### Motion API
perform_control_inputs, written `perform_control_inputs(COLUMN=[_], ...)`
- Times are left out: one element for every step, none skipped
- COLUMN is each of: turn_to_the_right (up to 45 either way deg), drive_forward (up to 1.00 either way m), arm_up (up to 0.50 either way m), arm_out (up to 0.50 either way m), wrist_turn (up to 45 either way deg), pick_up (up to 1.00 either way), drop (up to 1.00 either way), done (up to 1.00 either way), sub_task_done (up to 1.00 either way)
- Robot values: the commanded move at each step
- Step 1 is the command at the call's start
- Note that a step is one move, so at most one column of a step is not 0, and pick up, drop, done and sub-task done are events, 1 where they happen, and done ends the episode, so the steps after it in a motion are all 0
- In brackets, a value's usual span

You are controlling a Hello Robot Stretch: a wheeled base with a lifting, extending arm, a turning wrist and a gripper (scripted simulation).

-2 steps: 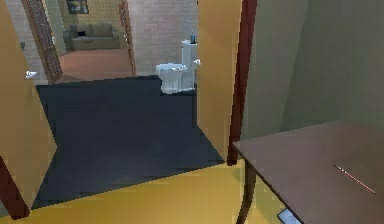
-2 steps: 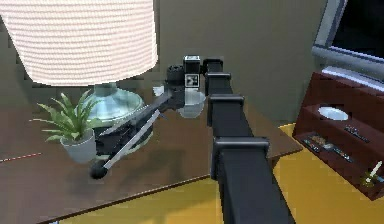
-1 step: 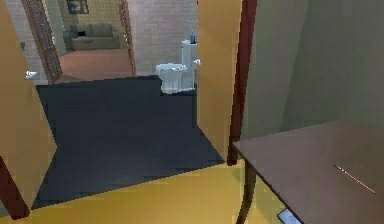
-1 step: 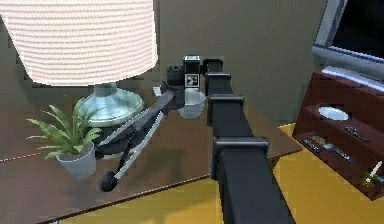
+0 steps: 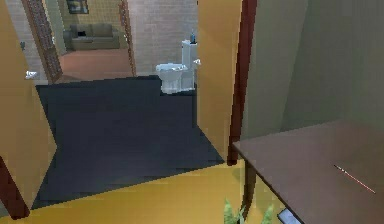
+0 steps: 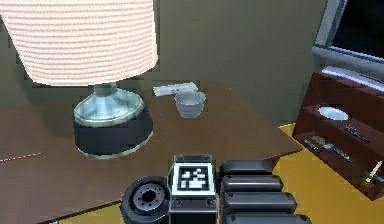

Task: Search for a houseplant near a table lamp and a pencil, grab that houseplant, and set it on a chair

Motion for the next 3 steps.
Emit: perform_control_inputs(turn_to_the_right=[-24.0,0.0,-3.0], drive_forward=[0.0,1.0,0.0], arm_up=[0.0,0.0,0.0], arm_out=[0.0,0.0,0.0], wrist_turn=[0.0,0.0,0.0], pick_up=[0.0,0.0,0.0], drop=[0.0,0.0,0.0], done=[0.0,0.0,0.0], sub_task_done=[0.0,0.0,0.0])
